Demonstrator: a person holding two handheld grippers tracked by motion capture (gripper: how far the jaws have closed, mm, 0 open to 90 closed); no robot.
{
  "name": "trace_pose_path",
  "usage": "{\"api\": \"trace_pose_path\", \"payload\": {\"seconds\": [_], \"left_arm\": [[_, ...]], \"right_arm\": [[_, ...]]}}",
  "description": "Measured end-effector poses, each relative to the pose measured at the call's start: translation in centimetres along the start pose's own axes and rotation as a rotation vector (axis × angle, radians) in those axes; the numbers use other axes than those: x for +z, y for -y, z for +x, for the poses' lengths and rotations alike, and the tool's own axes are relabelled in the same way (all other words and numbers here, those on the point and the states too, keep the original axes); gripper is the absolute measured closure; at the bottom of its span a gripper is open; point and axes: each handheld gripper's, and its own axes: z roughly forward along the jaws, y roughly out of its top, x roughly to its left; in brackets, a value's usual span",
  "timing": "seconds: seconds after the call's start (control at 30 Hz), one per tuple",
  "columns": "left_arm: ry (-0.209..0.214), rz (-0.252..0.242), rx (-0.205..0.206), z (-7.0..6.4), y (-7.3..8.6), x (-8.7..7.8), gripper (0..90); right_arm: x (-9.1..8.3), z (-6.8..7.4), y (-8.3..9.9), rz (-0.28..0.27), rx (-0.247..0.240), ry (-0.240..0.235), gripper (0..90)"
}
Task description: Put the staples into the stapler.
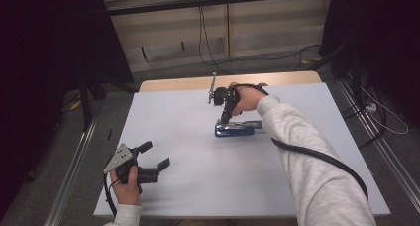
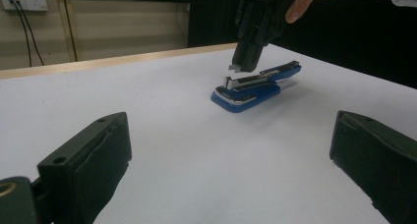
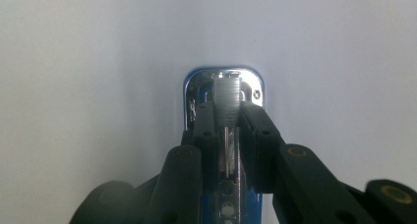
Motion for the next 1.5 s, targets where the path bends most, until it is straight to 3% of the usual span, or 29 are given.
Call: {"api": "trace_pose_path", "payload": {"seconds": [0.67,0.8,1.5], "left_arm": [[-0.003,0.0,0.001,0.0,0.0,0.0,2.1],[-0.003,-0.001,-0.001,0.0,0.0,0.0,2.1],[-0.001,0.002,-0.003,0.0,0.0,0.1,2.1]], "right_arm": [[0.6,0.1,0.2,-0.006,0.003,-0.001,78.1],[0.8,0.1,0.3,-0.001,0.022,-0.008,78.0],[1.2,0.0,0.3,0.005,0.008,-0.004,78.0]]}}
